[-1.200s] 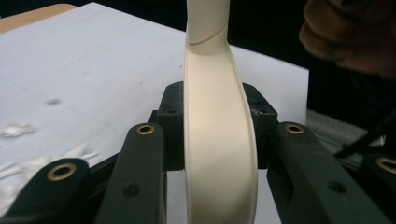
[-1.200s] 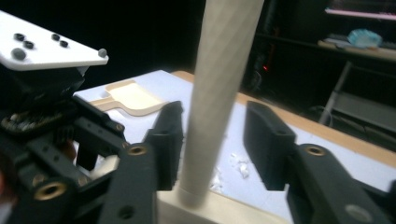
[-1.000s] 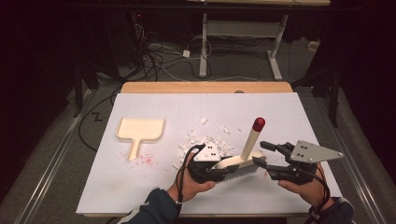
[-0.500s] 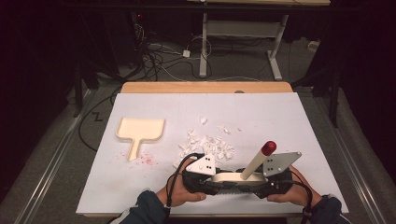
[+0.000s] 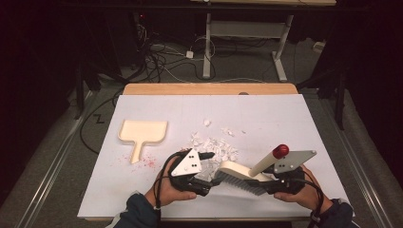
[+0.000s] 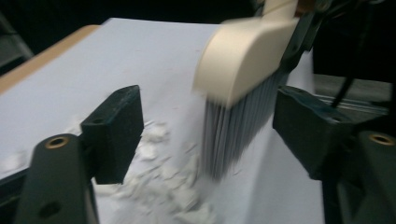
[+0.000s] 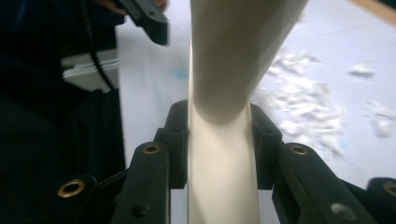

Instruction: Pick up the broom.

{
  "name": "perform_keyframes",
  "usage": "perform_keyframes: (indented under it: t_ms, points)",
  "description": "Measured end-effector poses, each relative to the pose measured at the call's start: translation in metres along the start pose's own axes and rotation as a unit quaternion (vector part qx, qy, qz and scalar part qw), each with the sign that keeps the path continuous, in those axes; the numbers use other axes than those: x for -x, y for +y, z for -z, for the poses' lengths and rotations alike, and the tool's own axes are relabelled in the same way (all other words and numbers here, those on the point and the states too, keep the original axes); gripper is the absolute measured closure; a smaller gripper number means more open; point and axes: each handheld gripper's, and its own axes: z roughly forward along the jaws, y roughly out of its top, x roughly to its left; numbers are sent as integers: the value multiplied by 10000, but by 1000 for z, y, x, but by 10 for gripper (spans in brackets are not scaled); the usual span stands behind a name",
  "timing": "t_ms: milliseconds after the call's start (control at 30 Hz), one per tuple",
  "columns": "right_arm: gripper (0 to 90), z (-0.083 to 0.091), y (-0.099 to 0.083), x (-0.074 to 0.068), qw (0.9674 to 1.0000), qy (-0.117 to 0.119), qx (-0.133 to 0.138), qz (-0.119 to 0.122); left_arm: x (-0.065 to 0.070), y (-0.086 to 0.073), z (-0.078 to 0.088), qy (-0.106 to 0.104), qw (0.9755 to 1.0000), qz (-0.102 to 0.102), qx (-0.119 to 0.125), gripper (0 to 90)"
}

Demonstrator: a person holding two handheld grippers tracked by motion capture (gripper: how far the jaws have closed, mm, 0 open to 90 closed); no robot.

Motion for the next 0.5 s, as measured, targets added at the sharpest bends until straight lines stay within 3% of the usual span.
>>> perform_keyframes:
  t_ms: [100,200,233,300,367,500]
  points:
    - [679,7,0,3,9997,-204,40,-129,-5,-9,15,450,9990,-8,-23,201]
    - [679,17,-2,12,9975,-608,103,-340,-10,-22,30,906,9958,-20,-116,178]
    - [679,17,-2,12,9975,-608,103,-340,-12,-27,34,1002,9949,26,-135,178]
    - [679,21,-3,16,9958,-806,50,-420,-14,-36,41,1339,9906,0,-275,174]
    - [679,24,-4,18,9942,-969,58,-468,-15,-45,47,1481,9883,41,-361,174]
    - [680,32,-5,23,9907,-1221,105,-584,-15,-62,56,1880,9801,51,-640,174]
